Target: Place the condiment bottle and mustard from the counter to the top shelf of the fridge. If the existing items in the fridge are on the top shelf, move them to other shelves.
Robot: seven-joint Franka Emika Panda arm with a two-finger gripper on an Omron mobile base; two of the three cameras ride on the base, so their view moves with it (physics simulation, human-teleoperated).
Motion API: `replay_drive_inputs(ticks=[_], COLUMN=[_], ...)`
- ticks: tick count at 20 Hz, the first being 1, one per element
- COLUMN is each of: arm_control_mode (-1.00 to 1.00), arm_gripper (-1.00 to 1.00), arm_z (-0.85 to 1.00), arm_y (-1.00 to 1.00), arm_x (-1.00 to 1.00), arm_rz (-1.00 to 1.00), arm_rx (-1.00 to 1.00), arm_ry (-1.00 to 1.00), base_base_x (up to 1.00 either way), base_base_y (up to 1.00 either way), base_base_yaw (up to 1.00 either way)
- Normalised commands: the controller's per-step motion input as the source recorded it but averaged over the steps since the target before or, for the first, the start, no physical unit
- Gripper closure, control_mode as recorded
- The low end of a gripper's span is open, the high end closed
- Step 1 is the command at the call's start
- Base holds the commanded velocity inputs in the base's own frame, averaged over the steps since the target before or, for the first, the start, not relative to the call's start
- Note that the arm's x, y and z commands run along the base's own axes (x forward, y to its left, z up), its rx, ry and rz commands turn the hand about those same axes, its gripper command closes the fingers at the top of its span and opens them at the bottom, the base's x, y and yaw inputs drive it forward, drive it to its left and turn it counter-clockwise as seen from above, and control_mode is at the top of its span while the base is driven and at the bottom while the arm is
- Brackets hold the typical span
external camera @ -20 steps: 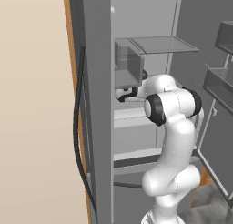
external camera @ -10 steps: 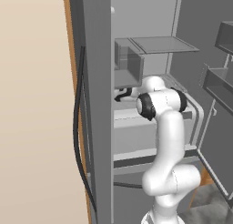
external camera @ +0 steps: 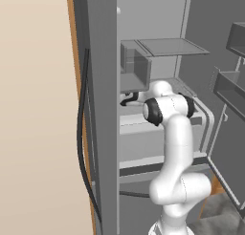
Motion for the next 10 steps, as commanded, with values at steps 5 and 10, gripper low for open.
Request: replay_drive_inputs(ticks=[5, 10], arm_control_mode=[-1.0, -1.0], arm_gripper=[-1.0, -1.0], arm_z=[0.04, 0.3], arm_y=[-0.08, -0.09], arm_x=[-0.72, -0.99], arm_rz=[0.0, -0.02], arm_rx=[0.02, 0.01], arm_ry=[-0.08, -0.15], base_base_x=[0.0, 0.0], base_base_y=[0.0, 0.0], base_base_yaw=[0.0, 0.0])
